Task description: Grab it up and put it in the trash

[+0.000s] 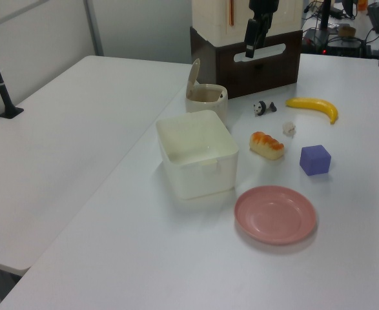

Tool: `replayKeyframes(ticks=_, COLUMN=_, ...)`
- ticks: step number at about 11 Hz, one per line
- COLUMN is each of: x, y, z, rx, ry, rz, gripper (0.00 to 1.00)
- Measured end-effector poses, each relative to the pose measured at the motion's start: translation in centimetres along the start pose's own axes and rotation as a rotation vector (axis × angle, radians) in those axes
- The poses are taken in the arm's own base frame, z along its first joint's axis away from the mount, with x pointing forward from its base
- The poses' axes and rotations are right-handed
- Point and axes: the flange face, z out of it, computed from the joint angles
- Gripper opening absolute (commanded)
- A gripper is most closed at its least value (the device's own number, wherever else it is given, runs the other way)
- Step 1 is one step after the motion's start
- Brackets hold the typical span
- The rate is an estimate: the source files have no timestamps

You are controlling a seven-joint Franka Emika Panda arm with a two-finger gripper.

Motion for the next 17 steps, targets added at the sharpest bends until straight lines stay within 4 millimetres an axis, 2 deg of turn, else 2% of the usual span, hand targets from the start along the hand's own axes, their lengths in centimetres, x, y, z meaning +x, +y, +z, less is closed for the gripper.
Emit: replayKeyframes(ticks=17, x=-0.06, y=0.01, z=0.5, rx=0.0, ry=-0.01, rz=-0.019, gripper=1.0)
